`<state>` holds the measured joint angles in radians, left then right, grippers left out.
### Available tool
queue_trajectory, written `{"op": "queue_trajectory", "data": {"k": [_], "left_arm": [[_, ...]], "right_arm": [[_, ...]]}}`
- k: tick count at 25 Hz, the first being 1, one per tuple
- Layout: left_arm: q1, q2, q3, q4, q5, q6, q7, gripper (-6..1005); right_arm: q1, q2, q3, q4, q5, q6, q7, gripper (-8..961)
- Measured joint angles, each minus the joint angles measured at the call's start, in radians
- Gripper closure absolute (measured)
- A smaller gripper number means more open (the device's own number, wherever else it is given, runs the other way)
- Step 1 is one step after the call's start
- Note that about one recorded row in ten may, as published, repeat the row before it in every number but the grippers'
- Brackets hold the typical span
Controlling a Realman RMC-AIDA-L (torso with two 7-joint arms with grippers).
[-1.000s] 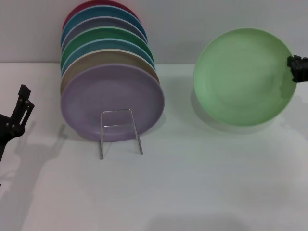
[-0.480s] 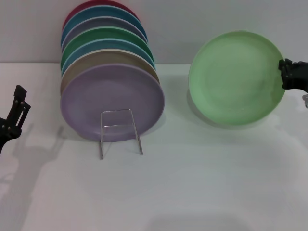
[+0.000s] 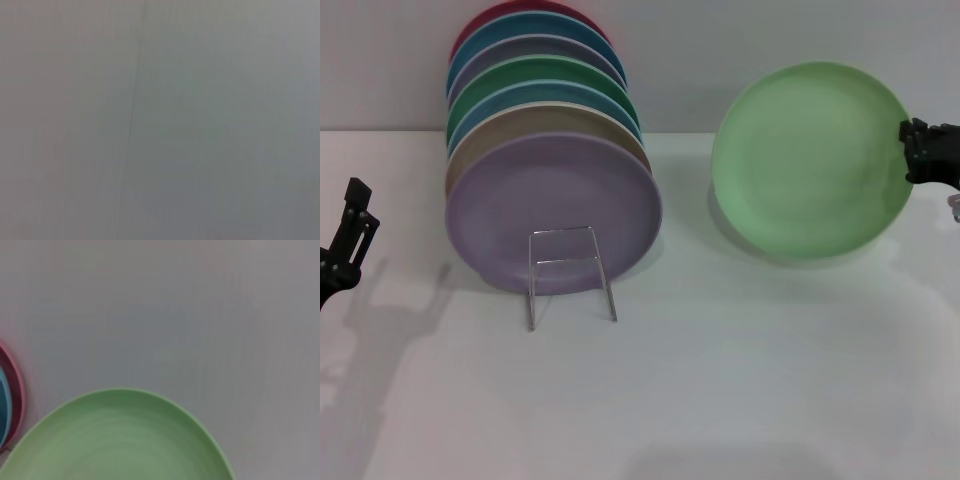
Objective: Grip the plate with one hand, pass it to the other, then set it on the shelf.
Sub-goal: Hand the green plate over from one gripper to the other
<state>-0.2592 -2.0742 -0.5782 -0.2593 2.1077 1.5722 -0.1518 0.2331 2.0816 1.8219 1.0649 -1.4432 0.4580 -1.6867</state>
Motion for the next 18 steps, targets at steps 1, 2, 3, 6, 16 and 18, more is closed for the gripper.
{"op": "queue_trajectory", "data": {"k": [1, 2, 3, 6, 16, 18], "left_arm": [[0.0, 0.0, 0.0, 0.0, 0.0, 0.0, 0.0, 199], [-0.001, 0.0, 0.001, 0.0, 0.0, 0.0, 0.0, 199], [-0.002, 0.0, 0.007, 0.0, 0.0, 0.0, 0.001, 199], [-0.004, 0.0, 0.011, 0.0, 0.0, 0.001, 0.003, 200], [-0.009, 0.001, 0.023, 0.0, 0.0, 0.004, 0.008, 200], [-0.009, 0.0, 0.024, 0.0, 0.0, 0.006, 0.008, 200]], "right_arm": [[0.0, 0.001, -0.004, -0.001, -0.003, -0.002, -0.001, 911], [0.0, 0.001, -0.007, -0.002, -0.003, -0.003, -0.002, 910], [0.0, 0.002, -0.009, -0.005, -0.003, -0.009, -0.006, 910], [-0.002, 0.002, -0.011, -0.005, -0.003, -0.018, -0.006, 908], [-0.038, 0.002, -0.084, 0.1, -0.095, -0.113, -0.039, 903], [-0.045, 0.002, -0.116, 0.14, -0.156, -0.167, -0.04, 901]]}}
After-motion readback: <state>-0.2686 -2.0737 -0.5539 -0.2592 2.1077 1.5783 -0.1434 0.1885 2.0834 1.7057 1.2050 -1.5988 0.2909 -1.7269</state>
